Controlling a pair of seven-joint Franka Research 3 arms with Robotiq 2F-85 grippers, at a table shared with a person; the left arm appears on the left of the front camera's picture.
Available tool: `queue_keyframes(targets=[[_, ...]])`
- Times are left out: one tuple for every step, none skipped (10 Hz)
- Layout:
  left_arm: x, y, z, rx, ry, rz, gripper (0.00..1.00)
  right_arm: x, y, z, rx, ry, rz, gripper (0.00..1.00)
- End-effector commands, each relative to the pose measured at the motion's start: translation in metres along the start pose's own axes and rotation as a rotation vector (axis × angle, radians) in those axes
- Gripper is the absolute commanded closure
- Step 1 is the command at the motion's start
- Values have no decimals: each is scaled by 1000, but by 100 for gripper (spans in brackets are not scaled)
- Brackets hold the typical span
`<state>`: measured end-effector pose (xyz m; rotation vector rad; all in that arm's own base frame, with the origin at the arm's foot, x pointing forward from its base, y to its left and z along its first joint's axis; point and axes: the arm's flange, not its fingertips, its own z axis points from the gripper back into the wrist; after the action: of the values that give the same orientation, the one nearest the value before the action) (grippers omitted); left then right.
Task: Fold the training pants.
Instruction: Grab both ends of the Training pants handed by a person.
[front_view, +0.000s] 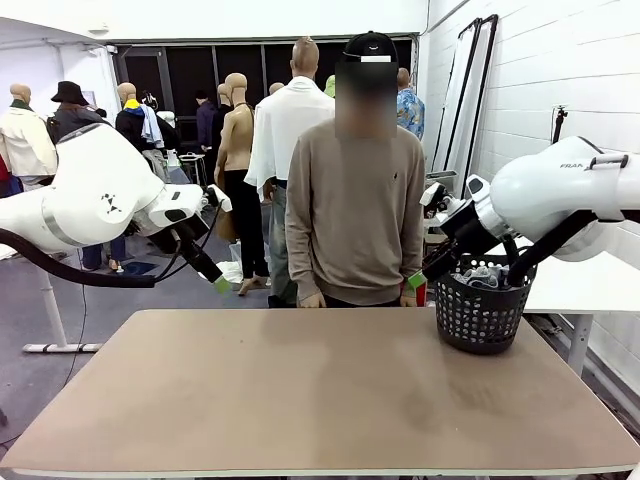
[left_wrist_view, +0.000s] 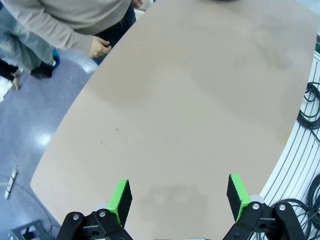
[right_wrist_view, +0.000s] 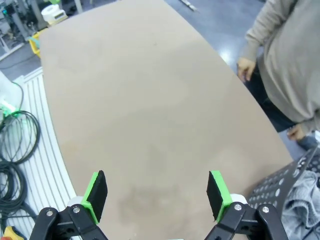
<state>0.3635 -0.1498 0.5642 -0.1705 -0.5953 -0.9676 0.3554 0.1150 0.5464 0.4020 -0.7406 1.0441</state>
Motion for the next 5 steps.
queue_keyframes(targets=[[-9,-1,-1,-29,-81,-34,0,1,-8,-3,70,-42,22,0],[-12,-4,1,-48,-108,-34,0,1,-9,-2,86,-58,30,0],[-13,-5,4,-45,-121,-27,0,1,-9,-2,86,-68,26,0],[-12,-3,3,-25,-112,-9,0,2,-10,-4,81,-60,20,0],[-7,0,0,40,-88,61,0,3,-10,-6,56,-61,-12,0]])
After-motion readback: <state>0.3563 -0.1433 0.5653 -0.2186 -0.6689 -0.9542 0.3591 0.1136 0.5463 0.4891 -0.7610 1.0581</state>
